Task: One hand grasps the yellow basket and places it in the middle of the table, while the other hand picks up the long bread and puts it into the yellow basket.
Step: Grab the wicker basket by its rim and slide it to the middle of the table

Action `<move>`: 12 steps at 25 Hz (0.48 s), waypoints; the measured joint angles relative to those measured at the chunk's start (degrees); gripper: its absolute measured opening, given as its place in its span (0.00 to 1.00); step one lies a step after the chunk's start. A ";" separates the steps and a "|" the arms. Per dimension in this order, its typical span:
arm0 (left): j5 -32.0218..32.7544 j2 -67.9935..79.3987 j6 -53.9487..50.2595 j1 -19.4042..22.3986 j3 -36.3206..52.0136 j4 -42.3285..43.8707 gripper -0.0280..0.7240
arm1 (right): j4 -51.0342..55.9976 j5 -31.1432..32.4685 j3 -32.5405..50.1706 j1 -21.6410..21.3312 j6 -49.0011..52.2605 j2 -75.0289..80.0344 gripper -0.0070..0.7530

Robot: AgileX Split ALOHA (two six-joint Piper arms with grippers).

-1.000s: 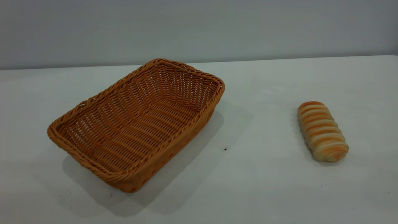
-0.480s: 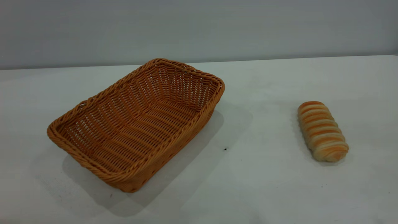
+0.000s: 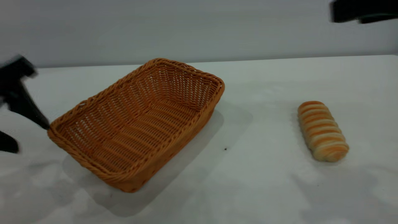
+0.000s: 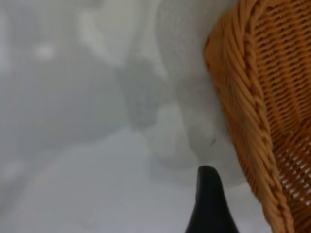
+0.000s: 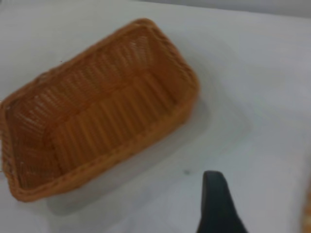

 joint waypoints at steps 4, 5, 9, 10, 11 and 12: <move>-5.25 6.84 5.35 -3.46 -0.31 -9.41 0.78 | 2.30 -0.73 -2.56 2.83 -2.50 5.71 0.69; -6.56 8.25 6.59 -4.33 -0.40 -11.14 0.78 | 2.36 -0.73 -2.89 3.07 -2.63 6.65 0.69; -11.80 12.64 8.47 -6.87 -0.48 -16.84 0.78 | 2.53 -0.80 -2.96 3.26 -2.80 7.78 0.69; -13.34 13.73 8.54 -7.55 -0.53 -17.69 0.78 | 2.53 -0.86 -2.96 3.26 -2.80 7.78 0.69; -14.67 14.78 8.58 -8.20 -0.53 -18.36 0.78 | 2.57 -0.86 -2.98 3.26 -2.80 7.78 0.69; -15.64 15.63 8.58 -8.79 -0.60 -18.63 0.78 | 2.57 -0.86 -2.98 3.26 -2.80 7.78 0.69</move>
